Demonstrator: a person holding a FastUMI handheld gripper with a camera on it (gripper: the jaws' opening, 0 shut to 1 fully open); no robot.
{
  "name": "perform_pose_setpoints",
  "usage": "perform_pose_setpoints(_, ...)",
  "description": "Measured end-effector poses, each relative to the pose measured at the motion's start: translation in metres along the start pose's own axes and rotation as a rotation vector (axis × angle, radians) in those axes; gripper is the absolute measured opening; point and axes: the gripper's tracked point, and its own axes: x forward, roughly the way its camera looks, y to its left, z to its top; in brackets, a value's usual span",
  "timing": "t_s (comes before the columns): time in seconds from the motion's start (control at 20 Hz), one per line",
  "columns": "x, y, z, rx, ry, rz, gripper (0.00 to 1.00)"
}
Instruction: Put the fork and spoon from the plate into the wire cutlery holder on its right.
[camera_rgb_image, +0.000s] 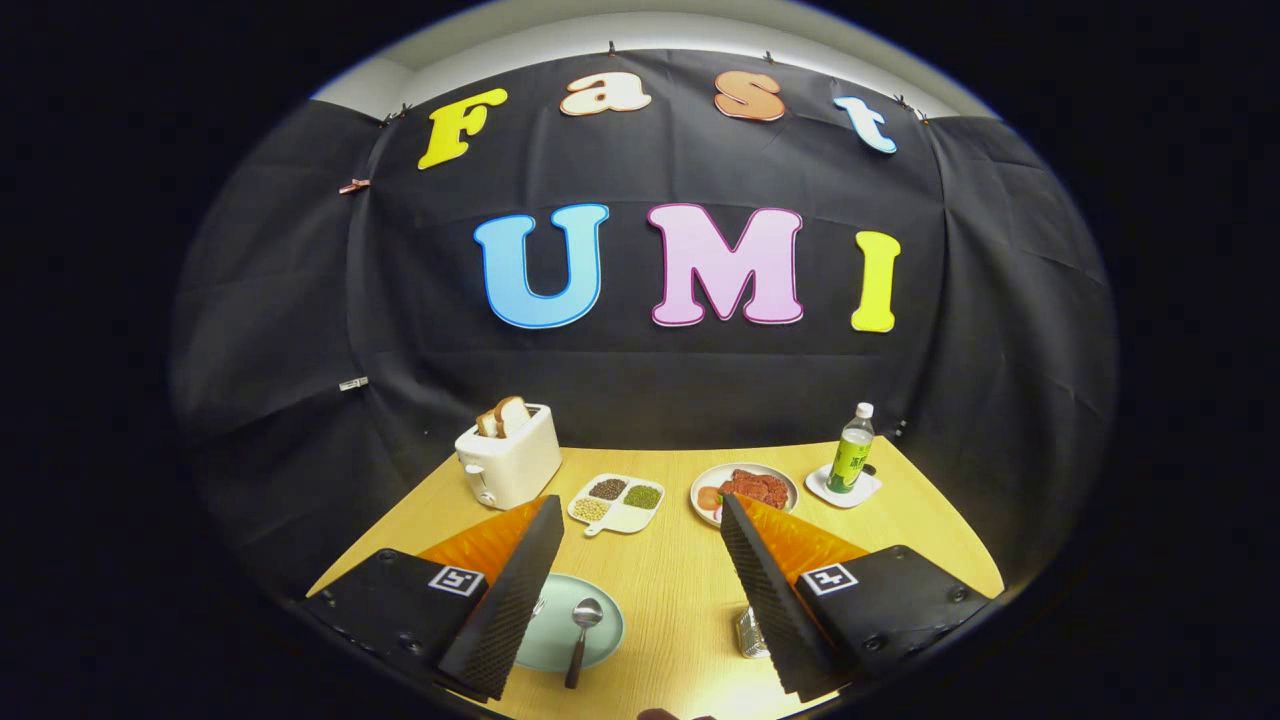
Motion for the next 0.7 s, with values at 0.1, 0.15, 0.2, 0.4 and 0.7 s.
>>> perform_pose_setpoints(0.1, -0.001, 0.001, 0.003, -0.013, -0.009, 0.002, 0.98)
perform_pose_setpoints(0.15, -0.001, 0.002, 0.001, -0.019, -0.007, 0.004, 0.98)
perform_pose_setpoints(0.2, 0.0, 0.005, -0.001, -0.024, 0.0, 0.007, 0.99)
perform_pose_setpoints(0.4, 0.004, 0.014, -0.012, -0.031, 0.033, 0.02, 0.98)
perform_pose_setpoints(0.7, 0.017, 0.034, -0.054, -0.06, 0.164, 0.056, 0.99)
